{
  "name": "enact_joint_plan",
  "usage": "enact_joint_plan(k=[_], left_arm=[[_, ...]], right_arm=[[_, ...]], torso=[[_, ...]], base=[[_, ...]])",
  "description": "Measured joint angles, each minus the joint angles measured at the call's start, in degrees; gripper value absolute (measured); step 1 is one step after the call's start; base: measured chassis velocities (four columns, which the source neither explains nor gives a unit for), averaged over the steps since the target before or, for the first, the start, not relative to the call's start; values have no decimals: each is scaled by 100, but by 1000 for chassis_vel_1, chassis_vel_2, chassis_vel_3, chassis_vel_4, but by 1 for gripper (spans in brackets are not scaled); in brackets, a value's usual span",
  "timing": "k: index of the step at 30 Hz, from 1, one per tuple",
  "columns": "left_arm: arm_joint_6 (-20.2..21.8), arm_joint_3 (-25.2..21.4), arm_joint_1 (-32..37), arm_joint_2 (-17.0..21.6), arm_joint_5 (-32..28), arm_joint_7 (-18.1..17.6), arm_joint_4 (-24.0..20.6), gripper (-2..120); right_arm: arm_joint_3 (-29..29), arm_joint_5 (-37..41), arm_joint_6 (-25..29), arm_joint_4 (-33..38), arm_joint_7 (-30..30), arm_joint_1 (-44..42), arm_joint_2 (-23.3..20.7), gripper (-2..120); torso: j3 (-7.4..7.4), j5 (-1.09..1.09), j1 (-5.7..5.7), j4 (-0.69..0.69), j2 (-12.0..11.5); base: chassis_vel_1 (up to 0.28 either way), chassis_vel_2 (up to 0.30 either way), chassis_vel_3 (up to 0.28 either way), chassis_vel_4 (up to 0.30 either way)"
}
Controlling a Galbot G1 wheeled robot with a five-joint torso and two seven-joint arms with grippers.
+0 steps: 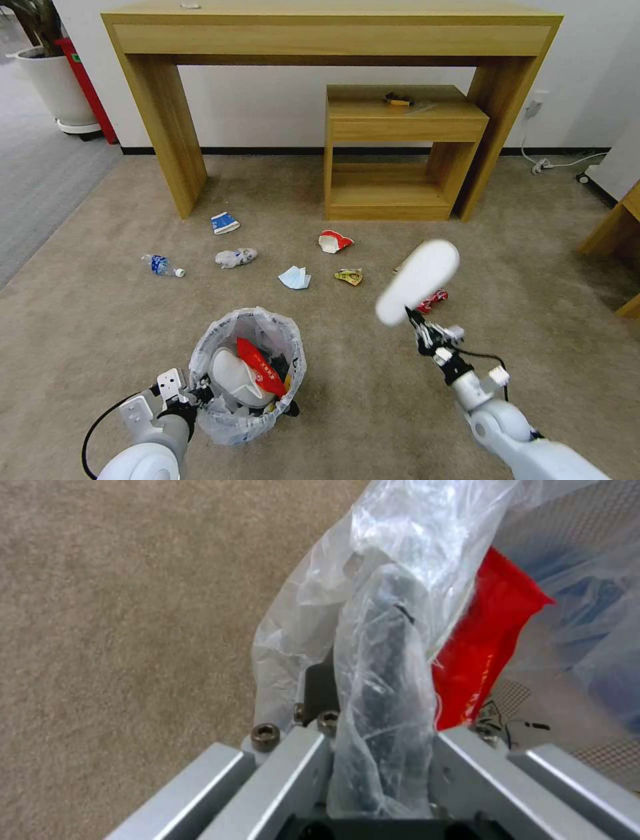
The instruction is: Pick up the trash bin and place the garbage on the floor into it.
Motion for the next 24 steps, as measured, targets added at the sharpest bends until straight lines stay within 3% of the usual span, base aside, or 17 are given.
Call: enact_joint_plan(k=[6, 14, 22, 24], left_arm=[[6, 152, -28, 48, 62, 2, 75, 0], [14, 328, -179, 141, 120, 0, 266, 0], [32, 323, -290, 106, 139, -11, 354, 0], [36, 326, -304, 104, 137, -15, 356, 0]], right_arm=[[-517, 5, -210, 661, 289, 397, -401, 0], [-1770, 28, -349, 1490, 575, 1493, -1020, 0], [-3103, 276, -426, 1885, 626, 2952, -1105, 0], [-3213, 298, -439, 1914, 627, 3055, -1106, 0]], torso=[[0, 0, 0, 1, 0], [-1, 2, 0, 0, 0], [-1, 1, 0, 1, 0], [-1, 1, 0, 1, 0]], base=[[0, 0, 0, 0], [0, 0, 0, 0], [0, 0, 0, 0], [0, 0, 0, 0]])
